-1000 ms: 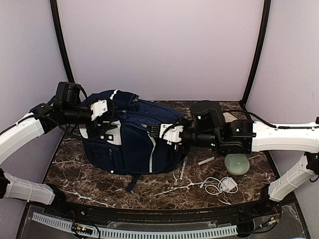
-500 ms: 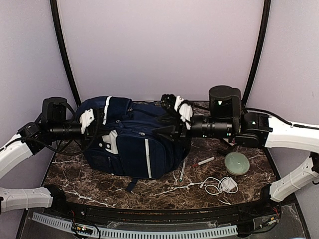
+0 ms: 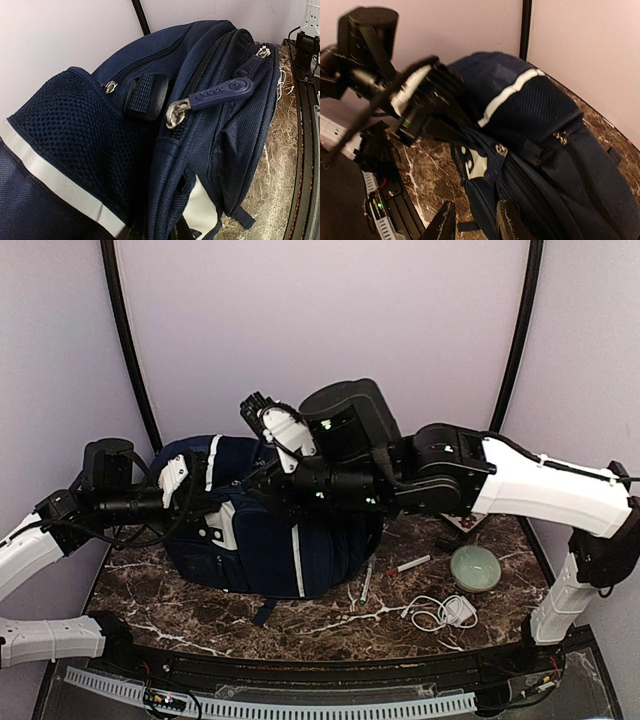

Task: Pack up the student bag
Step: Adjust the upper front pocket of the student bag.

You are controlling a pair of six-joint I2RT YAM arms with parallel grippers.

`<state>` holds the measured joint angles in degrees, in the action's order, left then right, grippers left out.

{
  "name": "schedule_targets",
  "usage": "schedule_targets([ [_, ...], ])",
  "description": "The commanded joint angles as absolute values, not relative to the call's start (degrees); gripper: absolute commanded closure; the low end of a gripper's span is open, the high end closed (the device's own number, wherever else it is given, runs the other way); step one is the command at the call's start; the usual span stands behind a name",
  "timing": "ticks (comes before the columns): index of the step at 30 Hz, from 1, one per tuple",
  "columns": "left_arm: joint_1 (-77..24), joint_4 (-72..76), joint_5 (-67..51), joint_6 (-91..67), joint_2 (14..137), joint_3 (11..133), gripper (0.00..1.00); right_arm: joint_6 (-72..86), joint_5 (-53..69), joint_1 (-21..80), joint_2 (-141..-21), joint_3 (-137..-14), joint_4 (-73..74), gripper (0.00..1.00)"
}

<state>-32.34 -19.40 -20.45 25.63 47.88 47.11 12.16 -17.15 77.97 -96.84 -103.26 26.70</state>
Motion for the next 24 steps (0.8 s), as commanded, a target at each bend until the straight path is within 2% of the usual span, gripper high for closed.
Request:
schedule_targets([
  [1, -33.1, -12.6, -24.5, 18.4, 47.1, 47.6, 1.00, 16.8, -24.0, 78.5, -100.1, -107.3, 38.4, 0.72],
  [7, -33.6, -13.2, -26.2, 18.9, 46.2, 46.8, 1.00, 18.4, -26.7, 78.3, -104.5, -111.5, 44.8, 0.73],
  [11, -33.7, -12.4, -28.0, 19.9, 45.1, 45.6, 1.00, 18.7, -26.6, 77.3, -105.8, -113.7, 45.2, 0.79],
  [16, -33.7, -12.0, -28.6, 20.6, 44.7, 44.7, 1.00, 19.9, -25.3, 75.6, -107.1, -116.3, 46.1, 0.79],
  [24, -33.7, -10.6, -28.6, 21.3, 44.9, 44.3, 1.00, 17.0, -14.8, 75.9, -108.1, -117.0, 45.2, 0.78],
])
